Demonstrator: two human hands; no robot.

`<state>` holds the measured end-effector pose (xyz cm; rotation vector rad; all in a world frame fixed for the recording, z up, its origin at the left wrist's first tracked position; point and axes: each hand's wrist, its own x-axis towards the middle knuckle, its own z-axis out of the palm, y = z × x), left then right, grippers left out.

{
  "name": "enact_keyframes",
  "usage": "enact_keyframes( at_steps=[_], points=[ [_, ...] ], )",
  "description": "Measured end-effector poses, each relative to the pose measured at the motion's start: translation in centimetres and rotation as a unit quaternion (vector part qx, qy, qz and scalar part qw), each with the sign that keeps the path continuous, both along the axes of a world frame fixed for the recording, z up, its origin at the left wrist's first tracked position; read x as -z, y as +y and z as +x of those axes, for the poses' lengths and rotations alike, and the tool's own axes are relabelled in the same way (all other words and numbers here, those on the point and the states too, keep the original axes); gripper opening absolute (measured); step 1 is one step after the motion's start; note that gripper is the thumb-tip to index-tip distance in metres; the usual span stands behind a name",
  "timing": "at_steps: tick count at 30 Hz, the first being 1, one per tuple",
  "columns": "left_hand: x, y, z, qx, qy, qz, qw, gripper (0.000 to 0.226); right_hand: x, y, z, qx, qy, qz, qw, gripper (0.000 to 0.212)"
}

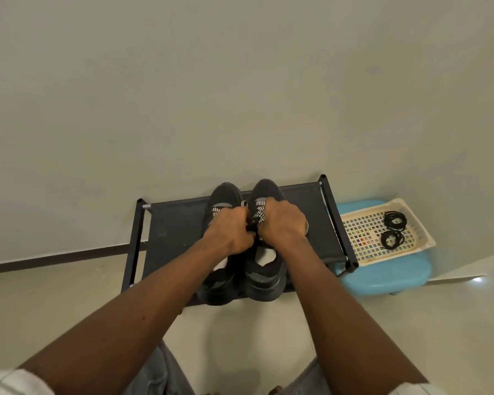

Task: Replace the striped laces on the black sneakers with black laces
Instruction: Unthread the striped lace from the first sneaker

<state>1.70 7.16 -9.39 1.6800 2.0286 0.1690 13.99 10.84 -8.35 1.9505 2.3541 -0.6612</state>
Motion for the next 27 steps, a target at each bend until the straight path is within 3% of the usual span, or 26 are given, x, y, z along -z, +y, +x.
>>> enact_keyframes(
  at_steps=[6,11,15,20,24,27],
  points=[
    [-0.6,0.0,0.3,0.009,0.031,-0.012,0.999,0.026,-0.4,0.0,-0.4,-0.041,-0.028,0.014,0.999,0.024],
    [-0.7,0.1,0.2,0.008,0.028,-0.013,0.999,0.012,-0.5,0.3,-0.6,-0.075,-0.026,0.012,0.997,0.025],
    [0.2,-0.7,-0.1,-0.018,-0.006,0.006,1.0,0.022,0.0,0.4,-0.1,-0.076,-0.019,0.025,0.997,0.029],
    [1.4,-1.6,-0.9,-0.042,-0.055,0.07,0.995,0.019,0.4,0.3,0.1,-0.063,-0.003,0.049,0.997,0.019],
    [2.1,-2.1,-1.9,-0.076,-0.141,0.065,0.985,0.016,-0.1,0.4,0.5,-0.054,0.03,0.047,0.997,0.025],
    [2.4,-1.7,-2.2,-0.079,-0.153,0.064,0.983,0.016,0.0,0.2,0.3,-0.081,0.01,0.036,0.996,0.023]
  ],
)
